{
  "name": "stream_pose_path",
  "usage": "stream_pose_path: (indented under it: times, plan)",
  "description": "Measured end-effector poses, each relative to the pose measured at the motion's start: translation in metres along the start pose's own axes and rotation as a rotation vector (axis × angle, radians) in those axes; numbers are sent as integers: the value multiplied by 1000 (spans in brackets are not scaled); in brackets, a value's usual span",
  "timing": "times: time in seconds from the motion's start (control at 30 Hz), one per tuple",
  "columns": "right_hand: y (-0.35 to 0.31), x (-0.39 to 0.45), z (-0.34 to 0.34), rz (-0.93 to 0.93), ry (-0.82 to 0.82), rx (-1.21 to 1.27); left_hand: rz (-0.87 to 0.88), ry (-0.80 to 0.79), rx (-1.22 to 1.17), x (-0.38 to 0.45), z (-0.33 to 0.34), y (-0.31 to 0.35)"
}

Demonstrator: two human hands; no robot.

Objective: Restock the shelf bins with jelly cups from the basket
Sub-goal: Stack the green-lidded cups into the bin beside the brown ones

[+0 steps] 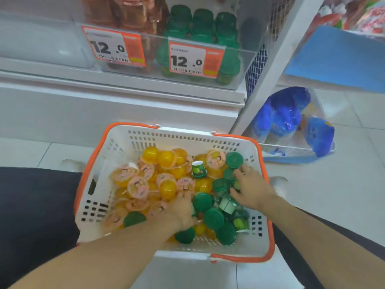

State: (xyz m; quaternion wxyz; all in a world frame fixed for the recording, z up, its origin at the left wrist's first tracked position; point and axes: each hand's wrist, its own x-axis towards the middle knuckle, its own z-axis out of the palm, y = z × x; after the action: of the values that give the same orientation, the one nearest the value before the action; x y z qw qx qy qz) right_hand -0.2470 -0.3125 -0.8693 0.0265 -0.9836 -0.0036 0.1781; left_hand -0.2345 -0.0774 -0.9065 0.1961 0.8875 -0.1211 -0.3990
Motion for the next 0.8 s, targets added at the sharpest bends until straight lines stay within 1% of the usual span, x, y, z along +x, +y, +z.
stream_pose_path:
  times: [0.07,0.1,0.17,0.2,0.27,0.33,0.47,0.53,0.6,0.67,0.73,0.77,0.8]
  plan:
    - [0,4,2,85,-73,25,24,60,-60,2,2,-3]
    - [-2,6,2,103,-113,11,35,104,-73,3,7,-6]
    - [-6,9,1,113,-170,-40,29,132,-137,3,7,-6]
    - [-8,9,1,108,-185,-81,29,152,-125,2,4,-4]
    - [-10,8,2,68,-179,-192,24,179,-109,6,3,-7]
    - [-9,5,3,33,-160,-255,18,167,-145,7,2,-10]
    - [-7,3,2,20,-133,-196,0,122,-272,8,-12,-16]
    - [-8,6,-7,52,-92,-107,-11,30,-336,9,-28,-23]
    - [-10,11,-21,81,-9,-17,-18,-93,-444,8,-51,-31]
    - [-17,18,-41,124,118,172,-38,-218,-675,-1,-75,-37]
    - [-34,23,-68,218,203,518,-60,-320,-1083,-10,-94,-37]
    - [-45,26,-82,282,204,748,-57,-353,-1283,-13,-101,-38]
    - [-57,28,-94,344,189,994,-43,-387,-1429,-18,-109,-37]
